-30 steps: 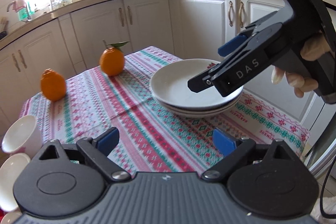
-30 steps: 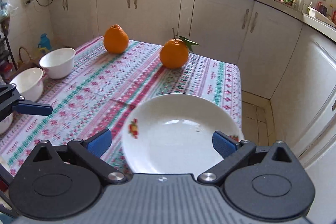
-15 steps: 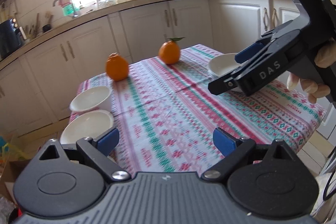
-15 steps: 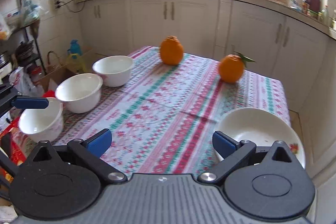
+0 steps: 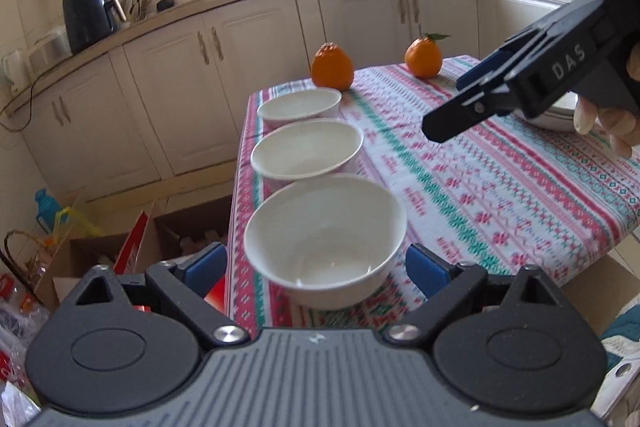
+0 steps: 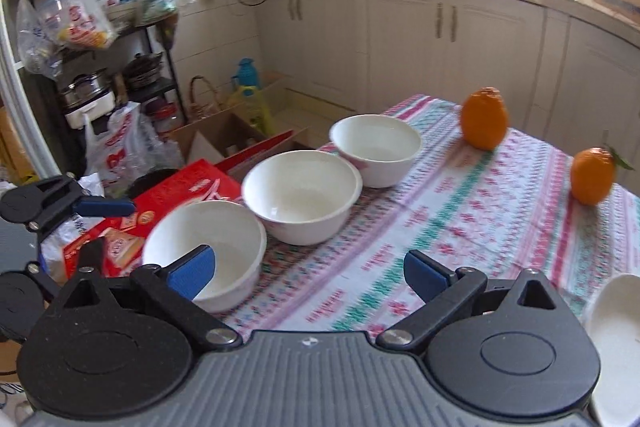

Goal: Organize plates and bowls
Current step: 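Move the right gripper to the white bowls and grasp one bowl's rim, then lift the white bowl with the right gripper and carry it toward the plate stack, then lower the bowl onto the tablecloth beside the plates and open the right gripper, then move the right gripper to another white bowl and grasp its rim, then lift the second bowl with the right gripper and carry it over the first bowl, then lower the second bowl into the first bowl and open the right gripper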

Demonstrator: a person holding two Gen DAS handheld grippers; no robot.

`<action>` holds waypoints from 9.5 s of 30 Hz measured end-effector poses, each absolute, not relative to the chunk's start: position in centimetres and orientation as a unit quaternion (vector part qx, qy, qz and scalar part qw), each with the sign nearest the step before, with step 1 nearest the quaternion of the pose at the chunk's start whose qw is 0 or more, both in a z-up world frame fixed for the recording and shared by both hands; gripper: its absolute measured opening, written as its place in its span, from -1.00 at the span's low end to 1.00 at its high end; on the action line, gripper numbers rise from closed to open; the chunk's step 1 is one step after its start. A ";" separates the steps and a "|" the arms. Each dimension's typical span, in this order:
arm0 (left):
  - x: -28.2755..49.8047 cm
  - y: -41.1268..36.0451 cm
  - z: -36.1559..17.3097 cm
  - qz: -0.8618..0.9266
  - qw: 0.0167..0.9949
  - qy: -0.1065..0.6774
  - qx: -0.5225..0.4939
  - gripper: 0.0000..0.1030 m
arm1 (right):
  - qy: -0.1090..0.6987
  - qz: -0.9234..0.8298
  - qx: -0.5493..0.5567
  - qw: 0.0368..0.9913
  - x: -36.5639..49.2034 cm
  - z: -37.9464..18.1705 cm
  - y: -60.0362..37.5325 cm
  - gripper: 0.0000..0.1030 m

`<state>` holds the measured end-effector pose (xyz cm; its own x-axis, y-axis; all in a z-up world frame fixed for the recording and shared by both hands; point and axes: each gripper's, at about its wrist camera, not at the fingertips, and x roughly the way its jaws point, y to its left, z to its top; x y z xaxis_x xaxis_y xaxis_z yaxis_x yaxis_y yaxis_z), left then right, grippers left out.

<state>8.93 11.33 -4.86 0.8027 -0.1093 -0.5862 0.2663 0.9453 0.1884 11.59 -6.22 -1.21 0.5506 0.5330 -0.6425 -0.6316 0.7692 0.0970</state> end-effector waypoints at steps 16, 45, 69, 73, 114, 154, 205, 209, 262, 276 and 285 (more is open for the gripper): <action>10.4 12.7 -7.0 -0.144 0.931 0.318 0.109 0.68 | 0.404 0.388 -0.065 0.826 14.3 -4.6 -0.8 0.41; 11.0 10.4 -6.0 -0.180 0.924 0.318 0.116 0.60 | 0.401 0.399 -0.035 0.824 13.9 -3.9 -3.3 0.10; 15.2 0.4 -6.7 -0.302 0.891 0.302 0.155 0.60 | 0.386 0.269 0.012 0.882 12.6 -3.8 -14.9 0.12; 15.4 -0.2 -7.0 -0.305 0.887 0.309 0.156 0.60 | 0.391 0.263 0.018 0.882 12.7 -4.2 -15.6 0.12; 15.1 0.5 -7.0 -0.296 0.893 0.309 0.137 0.86 | 0.382 0.241 0.004 0.892 12.5 -4.3 -15.5 0.99; 19.8 11.8 -8.0 -0.134 0.946 0.277 0.099 0.83 | 0.378 0.331 -0.116 0.857 21.1 -3.1 -1.3 0.70; 16.1 8.0 -4.0 -0.184 0.935 0.282 0.110 0.65 | 0.393 0.362 -0.062 0.843 18.5 -1.6 -4.7 0.17; 15.1 7.3 -3.4 -0.189 0.934 0.281 0.110 0.65 | 0.389 0.365 -0.061 0.844 17.2 -0.9 -5.9 0.18; 15.2 -1.1 -4.9 -0.280 0.897 0.316 0.131 0.65 | 0.403 0.275 -0.028 0.873 13.0 -2.5 -15.7 0.19; 15.2 -0.9 -5.0 -0.285 0.896 0.315 0.127 0.69 | 0.403 0.272 -0.032 0.873 13.0 -2.9 -15.8 0.29; 14.4 -0.6 -4.7 -0.282 0.898 0.305 0.141 0.77 | 0.387 0.280 -0.059 0.877 12.0 -2.7 -14.7 0.79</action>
